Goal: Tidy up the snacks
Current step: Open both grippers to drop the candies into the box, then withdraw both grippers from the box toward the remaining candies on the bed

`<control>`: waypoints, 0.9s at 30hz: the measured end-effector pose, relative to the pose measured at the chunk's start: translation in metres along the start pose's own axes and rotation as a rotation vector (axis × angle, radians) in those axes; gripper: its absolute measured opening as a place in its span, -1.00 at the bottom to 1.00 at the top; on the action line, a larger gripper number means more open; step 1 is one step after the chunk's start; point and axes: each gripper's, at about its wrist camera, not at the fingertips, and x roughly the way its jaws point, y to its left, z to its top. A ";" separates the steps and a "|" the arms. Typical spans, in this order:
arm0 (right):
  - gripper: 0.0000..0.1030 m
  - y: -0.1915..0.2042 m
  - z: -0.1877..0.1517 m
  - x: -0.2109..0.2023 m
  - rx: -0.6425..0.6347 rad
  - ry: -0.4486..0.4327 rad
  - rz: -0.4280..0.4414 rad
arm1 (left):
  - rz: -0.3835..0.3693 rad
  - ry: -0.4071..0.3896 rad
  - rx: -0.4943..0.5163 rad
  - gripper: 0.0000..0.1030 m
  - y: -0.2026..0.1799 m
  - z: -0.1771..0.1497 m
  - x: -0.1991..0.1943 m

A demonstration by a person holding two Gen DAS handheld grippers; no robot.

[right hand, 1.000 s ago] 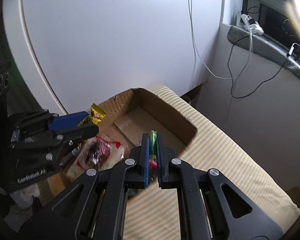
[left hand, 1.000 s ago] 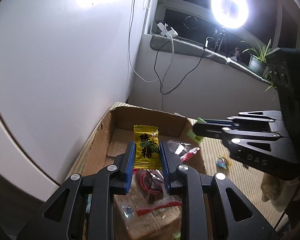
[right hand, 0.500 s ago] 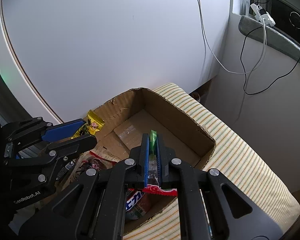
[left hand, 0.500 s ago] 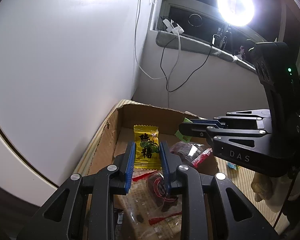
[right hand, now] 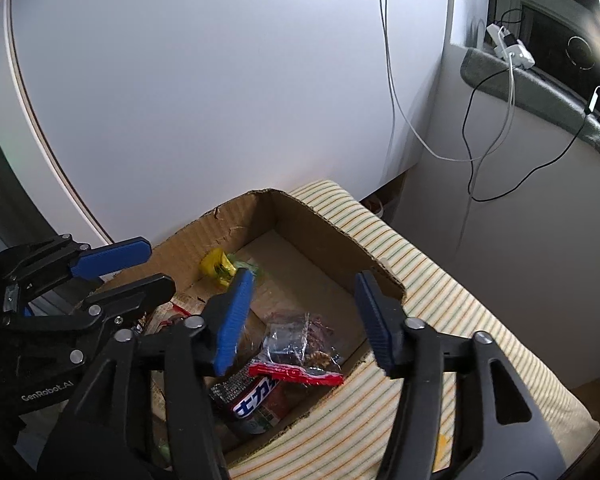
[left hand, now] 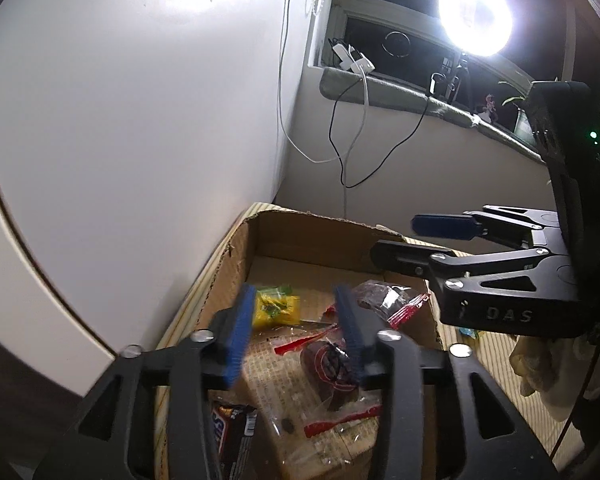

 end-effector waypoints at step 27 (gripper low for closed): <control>0.67 -0.027 -0.039 -0.078 0.014 -0.059 -0.126 | -0.060 -0.044 0.042 0.06 -0.050 -0.012 -0.042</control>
